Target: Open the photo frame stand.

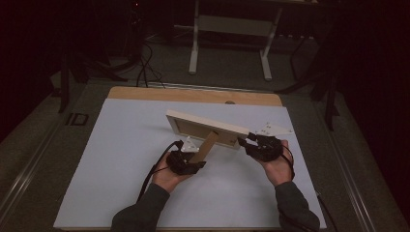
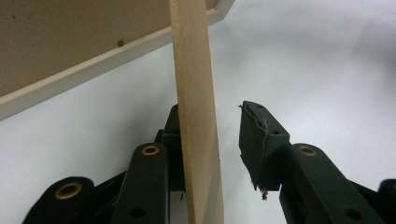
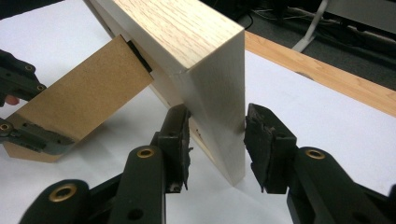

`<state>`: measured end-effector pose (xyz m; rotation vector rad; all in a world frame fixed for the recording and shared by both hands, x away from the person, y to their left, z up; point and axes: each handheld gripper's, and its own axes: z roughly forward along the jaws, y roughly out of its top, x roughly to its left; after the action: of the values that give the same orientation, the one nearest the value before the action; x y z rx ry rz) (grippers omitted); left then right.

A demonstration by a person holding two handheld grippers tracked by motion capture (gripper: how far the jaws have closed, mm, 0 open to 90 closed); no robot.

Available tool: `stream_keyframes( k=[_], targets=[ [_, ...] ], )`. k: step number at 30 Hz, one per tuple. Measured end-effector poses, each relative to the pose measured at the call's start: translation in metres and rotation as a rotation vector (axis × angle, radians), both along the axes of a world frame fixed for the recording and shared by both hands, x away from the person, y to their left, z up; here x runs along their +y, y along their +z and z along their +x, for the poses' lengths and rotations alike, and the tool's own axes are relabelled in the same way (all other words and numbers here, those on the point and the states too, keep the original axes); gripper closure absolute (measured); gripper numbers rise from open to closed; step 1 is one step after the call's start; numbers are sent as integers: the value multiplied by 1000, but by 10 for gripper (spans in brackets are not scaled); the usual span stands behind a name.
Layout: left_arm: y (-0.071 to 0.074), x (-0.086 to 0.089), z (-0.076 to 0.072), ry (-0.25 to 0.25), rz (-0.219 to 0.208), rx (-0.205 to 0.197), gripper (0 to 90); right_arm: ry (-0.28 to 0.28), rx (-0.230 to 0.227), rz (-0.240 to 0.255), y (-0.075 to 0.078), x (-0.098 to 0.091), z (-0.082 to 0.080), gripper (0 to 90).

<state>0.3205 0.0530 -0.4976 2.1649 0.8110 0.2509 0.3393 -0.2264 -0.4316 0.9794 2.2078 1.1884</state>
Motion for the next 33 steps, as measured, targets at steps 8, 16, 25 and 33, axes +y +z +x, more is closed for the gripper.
stream_keyframes(
  k=[8,16,25,33],
  targets=[
    [-2,0,-3,2,8,6,645,4,-5,-6,-1,1,-3,603],
    [-3,-1,-7,-2,26,9,642,13,5,-4,-2,0,-5,597],
    [-5,-1,-9,-2,40,11,642,24,2,-7,-4,0,-8,594],
    [-5,-1,-10,0,49,10,627,23,6,1,-4,-1,-8,591]
  ],
)
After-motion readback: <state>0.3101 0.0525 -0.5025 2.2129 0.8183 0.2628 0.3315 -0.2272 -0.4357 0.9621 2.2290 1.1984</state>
